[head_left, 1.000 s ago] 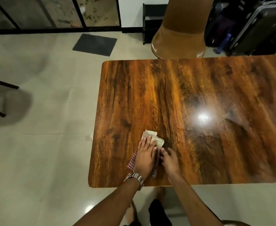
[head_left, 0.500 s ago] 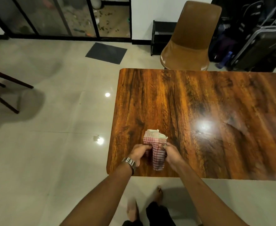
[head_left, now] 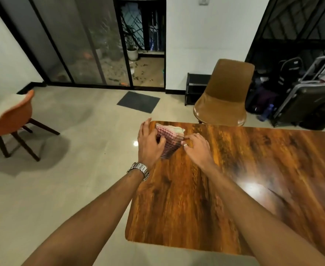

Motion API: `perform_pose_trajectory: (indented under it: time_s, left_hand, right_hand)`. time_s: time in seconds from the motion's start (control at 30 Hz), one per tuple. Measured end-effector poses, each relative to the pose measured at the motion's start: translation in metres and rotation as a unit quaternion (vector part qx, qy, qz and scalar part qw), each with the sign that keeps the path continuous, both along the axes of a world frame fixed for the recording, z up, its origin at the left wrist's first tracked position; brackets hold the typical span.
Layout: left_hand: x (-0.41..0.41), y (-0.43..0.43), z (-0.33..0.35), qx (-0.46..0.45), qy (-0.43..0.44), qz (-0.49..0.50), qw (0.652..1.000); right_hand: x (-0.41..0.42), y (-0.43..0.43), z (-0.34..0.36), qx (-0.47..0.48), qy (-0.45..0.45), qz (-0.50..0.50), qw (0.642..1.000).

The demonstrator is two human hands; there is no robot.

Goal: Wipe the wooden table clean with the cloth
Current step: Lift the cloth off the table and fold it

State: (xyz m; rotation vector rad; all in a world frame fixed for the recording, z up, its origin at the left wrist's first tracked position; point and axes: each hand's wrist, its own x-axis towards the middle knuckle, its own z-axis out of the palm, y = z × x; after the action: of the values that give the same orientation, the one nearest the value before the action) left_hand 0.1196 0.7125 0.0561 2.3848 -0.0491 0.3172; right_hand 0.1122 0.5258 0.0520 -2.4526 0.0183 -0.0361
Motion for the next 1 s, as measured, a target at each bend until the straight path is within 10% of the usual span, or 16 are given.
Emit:
perform_pose_trajectory:
  time_s: [1.0]
  left_hand:
    - [0.158,0.222,0.06,0.173,-0.175,-0.055,0.968]
  right_hand:
    - [0.132,0.198,0.055,-0.286,-0.139,-0.097,0.943]
